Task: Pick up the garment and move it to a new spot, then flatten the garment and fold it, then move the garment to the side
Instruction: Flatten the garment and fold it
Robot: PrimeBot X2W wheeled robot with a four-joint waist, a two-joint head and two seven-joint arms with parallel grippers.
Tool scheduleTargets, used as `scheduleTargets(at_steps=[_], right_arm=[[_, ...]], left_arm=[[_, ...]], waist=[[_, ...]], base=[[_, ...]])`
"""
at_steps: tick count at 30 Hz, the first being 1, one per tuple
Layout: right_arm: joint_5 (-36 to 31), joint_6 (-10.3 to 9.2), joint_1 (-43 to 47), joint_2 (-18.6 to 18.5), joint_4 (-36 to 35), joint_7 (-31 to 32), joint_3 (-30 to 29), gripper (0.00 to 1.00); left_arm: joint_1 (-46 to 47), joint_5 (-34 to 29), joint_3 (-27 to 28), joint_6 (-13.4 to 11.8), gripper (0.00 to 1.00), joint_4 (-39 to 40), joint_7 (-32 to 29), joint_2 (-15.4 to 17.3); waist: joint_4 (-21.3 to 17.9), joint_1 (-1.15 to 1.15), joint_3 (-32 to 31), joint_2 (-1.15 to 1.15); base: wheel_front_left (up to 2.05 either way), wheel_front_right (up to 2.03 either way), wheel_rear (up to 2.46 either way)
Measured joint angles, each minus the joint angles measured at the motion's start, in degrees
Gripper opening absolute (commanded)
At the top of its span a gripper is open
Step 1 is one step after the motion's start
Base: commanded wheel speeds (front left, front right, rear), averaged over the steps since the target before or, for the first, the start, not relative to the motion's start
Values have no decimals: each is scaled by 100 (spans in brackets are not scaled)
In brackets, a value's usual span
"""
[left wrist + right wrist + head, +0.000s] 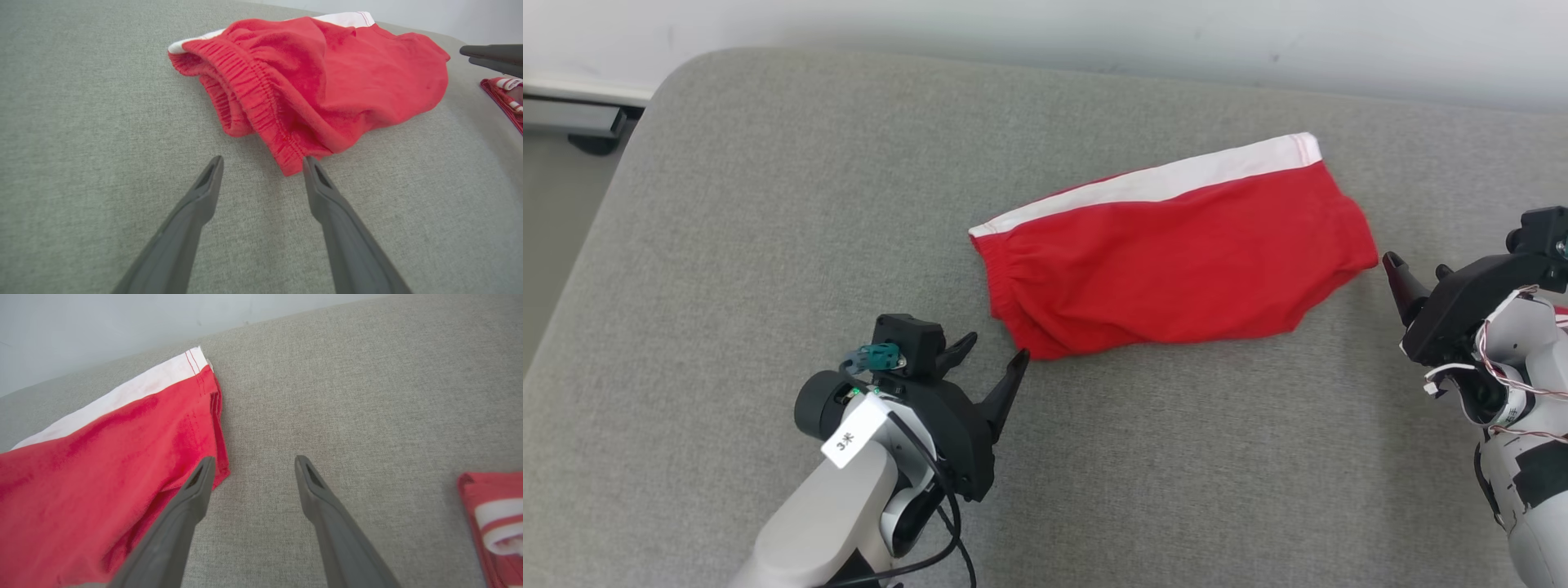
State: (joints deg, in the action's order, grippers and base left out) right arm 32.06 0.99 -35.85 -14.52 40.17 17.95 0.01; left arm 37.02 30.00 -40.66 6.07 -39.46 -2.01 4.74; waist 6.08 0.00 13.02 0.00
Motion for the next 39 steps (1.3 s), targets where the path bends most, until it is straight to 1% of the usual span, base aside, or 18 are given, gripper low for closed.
scheduleTargets(at_steps=[4, 13, 15, 16, 17, 18, 20, 24, 26, 29, 30, 33, 34, 35, 36, 39], right_arm=[[2, -53, -25, 23, 21, -42, 2, 100], [1, -59, -274, 132, 159, -141, 55, 100], [1, -103, -288, 157, 237, -136, 76, 100], [1, -104, -294, 162, 255, -134, 79, 55], [1, -107, -294, 158, 258, -134, 75, 55], [1, -108, -302, 151, 272, -134, 73, 40], [1, -108, -344, 152, 326, -133, 75, 27], [1, -148, -353, 152, 419, -131, 67, 11], [1, -159, -358, 147, 459, -123, 45, 7], [2, -207, -434, 133, 586, -73, 34, 8], [2, -209, -460, 127, 603, -47, 34, 0], [2, -226, -468, 121, 627, -23, 43, 0], [2, -225, -472, 116, 636, -15, 56, 9], [2, -225, -475, 111, 642, 27, 73, 76], [1, -224, -479, 108, 650, 29, 88, 100], [1, -223, -493, 97, 700, 75, 103, 100]], left_arm=[[75, -43, -52, 0, 100, 14, 0, -34], [138, -43, -74, 4, 100, 11, 11, -75], [139, -43, -91, 5, 100, 3, 11, -81], [142, -43, -99, 5, 100, 2, 11, -89], [154, -44, -123, 7, 100, 2, 11, -98], [177, -44, -133, 7, 100, 0, 11, -102], [229, -44, -132, 8, 100, 0, 43, -109], [232, -44, -153, 18, 100, -15, 53, -108], [236, -52, -199, 49, 100, -31, 53, -108], [266, -59, -272, 51, 100, -48, 53, -110], [295, -65, -282, 51, 100, -59, 53, -109], [358, -77, -291, 52, 100, -66, 53, -109], [358, -77, -298, 53, 100, -70, 53, -110], [359, -77, -299, 56, 100, -74, 53, -111], [364, -77, -300, 58, 100, -79, 53, -110], [432, -76, -331, 69, 100, -86, 55, -111]], waist=[[86, 0, 113, 0], [253, 0, 296, 0], [269, 0, 311, 0], [276, 0, 316, 0], [284, 0, 323, 0], [294, 0, 332, 0], [311, 0, 347, 0], [332, 0, 368, 0], [338, 0, 374, 0], [349, 0, 380, 0], [351, 0, 378, 0], [352, 0, 372, 0], [351, 0, 369, 0], [350, 0, 365, 0], [348, 0, 361, 0], [339, 0, 345, 0]], base=[[0, 0, 0], [0, 0, 0], [0, 0, 0], [0, 0, 0], [0, 0, 0], [0, 0, 0], [0, 0, 0], [0, 0, 0], [0, 0, 0], [0, 0, 0], [0, 0, 0], [0, 0, 0], [0, 0, 0], [0, 0, 0], [0, 0, 0], [0, 0, 0]])
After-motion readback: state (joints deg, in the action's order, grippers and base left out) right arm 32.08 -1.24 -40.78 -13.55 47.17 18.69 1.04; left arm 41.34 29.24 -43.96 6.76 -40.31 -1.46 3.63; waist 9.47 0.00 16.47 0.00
